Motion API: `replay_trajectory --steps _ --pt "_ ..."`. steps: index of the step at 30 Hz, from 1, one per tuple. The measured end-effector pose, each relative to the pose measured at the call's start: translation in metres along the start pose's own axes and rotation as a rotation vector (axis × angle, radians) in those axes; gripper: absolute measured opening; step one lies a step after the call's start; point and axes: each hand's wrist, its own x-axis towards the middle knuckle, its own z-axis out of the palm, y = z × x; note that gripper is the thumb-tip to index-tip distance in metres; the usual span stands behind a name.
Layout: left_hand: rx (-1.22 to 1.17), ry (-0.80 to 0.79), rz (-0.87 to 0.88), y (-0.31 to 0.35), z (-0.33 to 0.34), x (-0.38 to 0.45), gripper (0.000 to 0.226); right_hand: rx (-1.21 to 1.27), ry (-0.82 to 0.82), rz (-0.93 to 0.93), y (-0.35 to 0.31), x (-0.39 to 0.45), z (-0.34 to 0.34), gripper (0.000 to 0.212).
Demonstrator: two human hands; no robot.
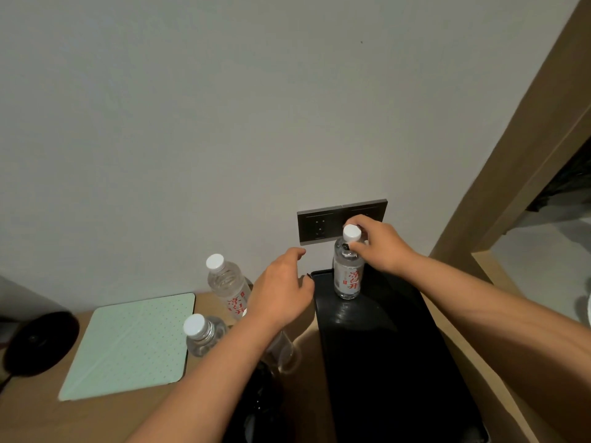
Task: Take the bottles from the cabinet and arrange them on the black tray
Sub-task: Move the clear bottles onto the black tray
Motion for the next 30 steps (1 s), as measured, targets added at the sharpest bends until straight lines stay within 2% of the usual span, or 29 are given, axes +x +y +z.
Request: replay_trajectory --steps 22,30 --pt "-0.174 0.124 -0.067 -0.008 0.0 -0.005 0.042 0.019 0.044 0.015 -0.009 -0.009 0.013 0.036" --pt "-0.361 0.154 -0.133 -0.008 -0.016 -0.002 0.043 -0.025 0.025 0.069 -0.02 -0.009 0.012 0.03"
